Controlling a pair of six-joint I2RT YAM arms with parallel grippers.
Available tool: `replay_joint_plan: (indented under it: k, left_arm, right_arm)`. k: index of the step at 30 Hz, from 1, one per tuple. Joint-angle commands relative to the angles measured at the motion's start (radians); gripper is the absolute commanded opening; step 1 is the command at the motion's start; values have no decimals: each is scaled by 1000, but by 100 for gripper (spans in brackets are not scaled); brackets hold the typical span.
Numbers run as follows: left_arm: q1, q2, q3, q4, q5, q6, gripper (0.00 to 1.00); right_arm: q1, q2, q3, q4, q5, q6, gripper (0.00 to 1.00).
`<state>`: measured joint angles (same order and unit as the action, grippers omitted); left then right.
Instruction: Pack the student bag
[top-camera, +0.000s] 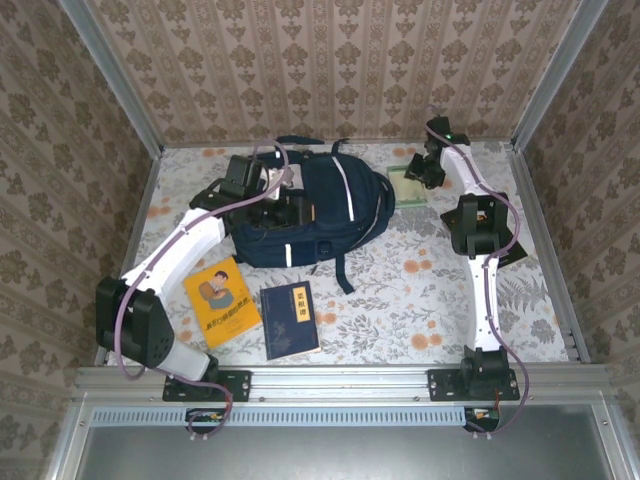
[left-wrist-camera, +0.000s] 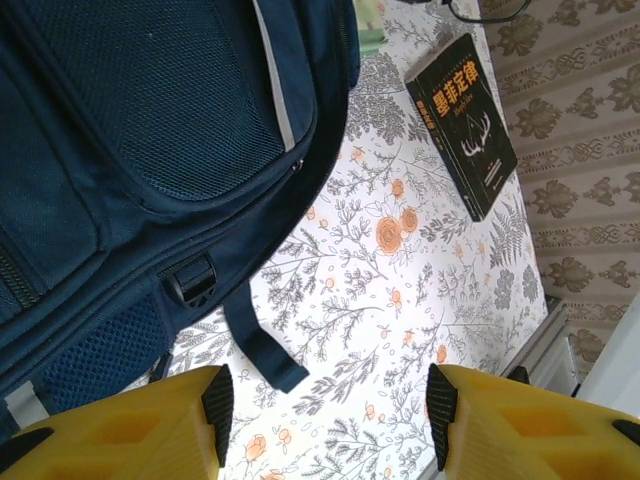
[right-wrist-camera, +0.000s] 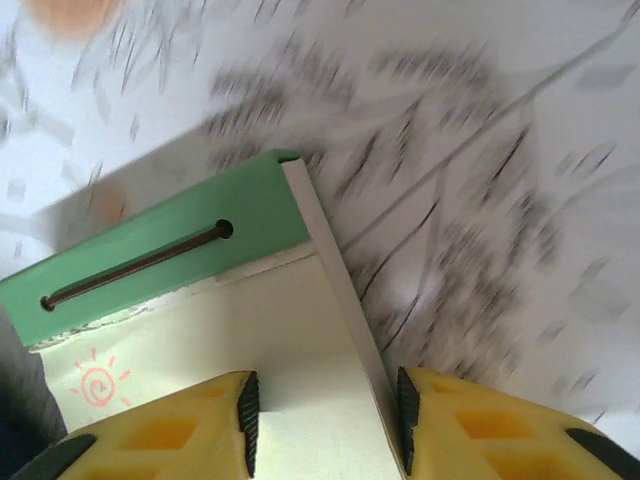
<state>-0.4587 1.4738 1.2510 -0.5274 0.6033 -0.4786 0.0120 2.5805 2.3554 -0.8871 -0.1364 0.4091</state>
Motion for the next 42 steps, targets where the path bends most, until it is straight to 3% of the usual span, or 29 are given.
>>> replay_joint_plan:
  k: [1,5,14,22,27,35,39,42]
  left_arm:
    - [-30,-50,-22,22,23,-11,56]
    - [-42,-71,-37,19,20,-16,56]
    - [-62,-93,-30,12,-20,-17,57]
    - [-98,-62,-9,32,-36,-13,57]
    - [-119,-55,7,38,-37,-14,56]
    - [-142,-65,2,42,-53,-10,57]
    - [-144,-67,-19,41,-63,-11,57]
    - [-146,-69,-36,35,-84,-7,57]
  right_arm:
    - [23,-45,-118,-60,1,-32,32]
    - [34,-99,-224,-30,19,-36,19]
    - [61,-247,-512,22,86,-30,17]
    - [117,-488,-892,142,107,20,16]
    - [156,-598,-1044,162,124,53,16]
    - [274,-793,-1303,261,44,226,17]
    - [417,-878,-1413,297,27,396,18]
    - [516,-1009,-1492,328,34,503,28]
